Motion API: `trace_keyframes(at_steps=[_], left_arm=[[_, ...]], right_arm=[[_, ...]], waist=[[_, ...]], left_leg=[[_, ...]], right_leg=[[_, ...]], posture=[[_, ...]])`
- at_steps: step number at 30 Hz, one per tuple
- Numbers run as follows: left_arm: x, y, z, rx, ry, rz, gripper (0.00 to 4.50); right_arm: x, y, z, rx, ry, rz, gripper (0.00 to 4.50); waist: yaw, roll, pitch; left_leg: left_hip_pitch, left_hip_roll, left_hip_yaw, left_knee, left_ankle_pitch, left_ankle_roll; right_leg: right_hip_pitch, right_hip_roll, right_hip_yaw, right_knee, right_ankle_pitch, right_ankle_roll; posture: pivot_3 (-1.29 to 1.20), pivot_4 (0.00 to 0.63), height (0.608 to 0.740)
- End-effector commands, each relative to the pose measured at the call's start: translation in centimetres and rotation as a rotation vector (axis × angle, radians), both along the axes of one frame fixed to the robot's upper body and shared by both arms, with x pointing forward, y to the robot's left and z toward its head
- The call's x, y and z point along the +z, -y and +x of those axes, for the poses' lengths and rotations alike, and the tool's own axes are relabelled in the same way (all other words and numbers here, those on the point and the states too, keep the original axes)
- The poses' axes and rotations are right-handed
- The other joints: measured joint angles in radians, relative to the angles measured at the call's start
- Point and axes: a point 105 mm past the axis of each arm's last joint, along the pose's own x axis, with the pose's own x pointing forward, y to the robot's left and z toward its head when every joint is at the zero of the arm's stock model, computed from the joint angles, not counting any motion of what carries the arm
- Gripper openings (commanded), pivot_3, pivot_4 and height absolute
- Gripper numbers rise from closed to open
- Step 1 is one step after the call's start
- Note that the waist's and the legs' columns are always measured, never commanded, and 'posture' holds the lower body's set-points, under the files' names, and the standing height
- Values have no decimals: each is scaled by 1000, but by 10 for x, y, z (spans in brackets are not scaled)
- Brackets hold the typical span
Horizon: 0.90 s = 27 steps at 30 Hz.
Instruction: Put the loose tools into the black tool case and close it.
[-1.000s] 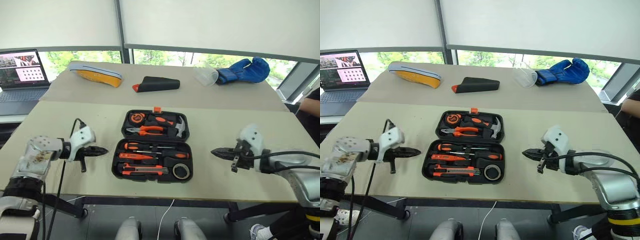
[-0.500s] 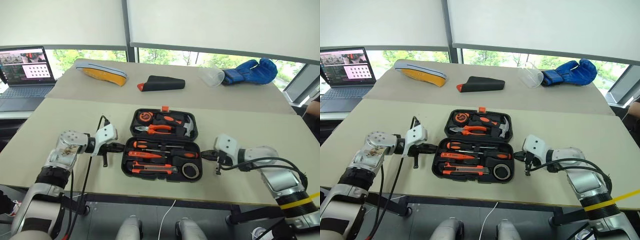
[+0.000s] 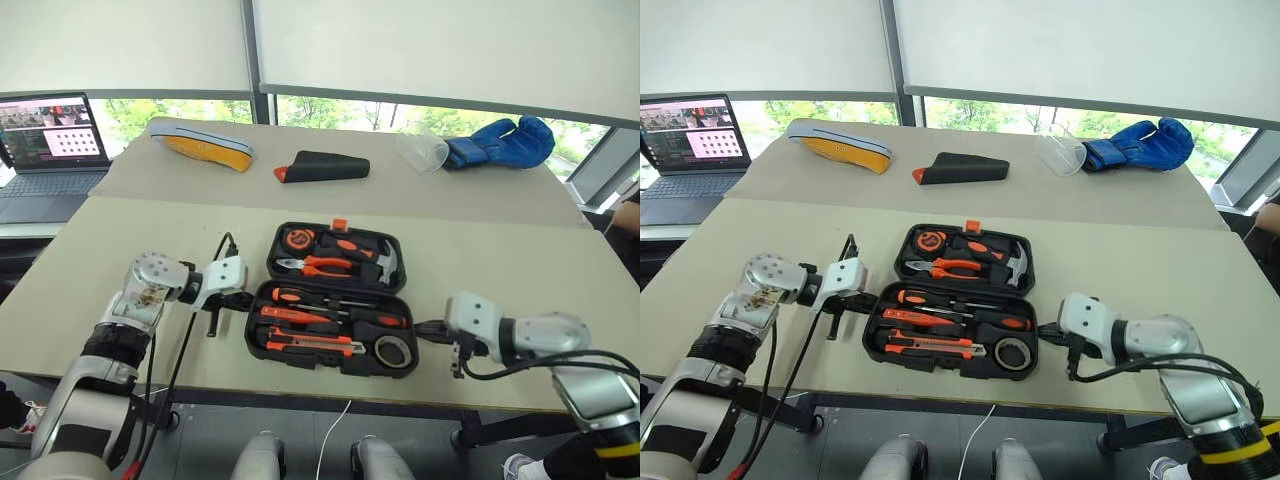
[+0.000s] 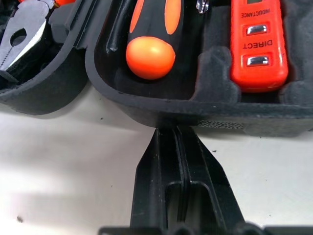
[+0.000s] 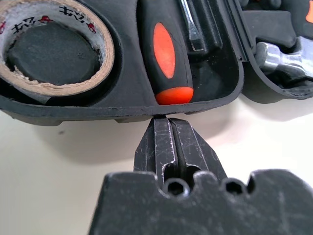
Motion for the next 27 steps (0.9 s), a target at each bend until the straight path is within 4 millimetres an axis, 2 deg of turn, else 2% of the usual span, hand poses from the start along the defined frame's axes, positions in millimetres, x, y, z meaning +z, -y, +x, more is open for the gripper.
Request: trace_keyframes(at_steps=[1,3,5,9,13,17,21,23,27], left_arm=[[7,-17,1,26,29,33,20],[10,-21,3,51,31,32,20],[16,-17,7,71,27,-1,20],[27,0,11,75,-8,-86,20],[28,24,3,25,-52,-142,20],[24,37,-13,-21,-117,-165,20],[16,35,-24,-46,-127,-126,20],[13,31,-25,-39,-121,-114,20],[4,16,-13,31,-59,-62,20]], right_arm=[[15,8,1,-29,53,5,0],[15,13,6,-60,58,1,0],[13,17,14,-87,65,-8,0],[12,20,32,-123,88,-15,0],[15,9,47,-98,111,-4,0],[15,-8,41,-28,71,37,0],[12,-19,22,37,23,51,0],[10,-18,18,28,23,48,0],[8,2,21,-80,46,30,0]], waist=[[-3,0,0],[-9,0,0],[-12,0,0],[-18,0,0],[-15,0,0],[-13,0,0],[-20,0,0],[-22,0,0],[-23,0,0]], left_leg=[[0,0,0,0,0,0],[2,0,0,0,0,0],[4,1,0,0,0,0],[4,2,1,1,0,0],[4,1,0,1,0,0],[2,0,0,0,0,0],[2,1,0,-2,-2,0],[3,1,-1,-2,-2,0],[5,1,-1,-2,-2,0]], right_leg=[[0,0,0,0,0,0],[1,0,0,1,0,0],[2,1,0,1,-1,2],[2,1,0,2,-2,4],[2,1,0,2,-2,4],[2,0,0,0,0,1],[1,1,0,1,-2,-1],[1,1,0,2,-3,-2],[2,2,0,3,-3,-2]], posture=[[0,150,734],[0,150,734],[0,150,734],[0,150,734],[0,150,734],[0,150,734],[0,150,734],[0,150,734],[0,150,734]])
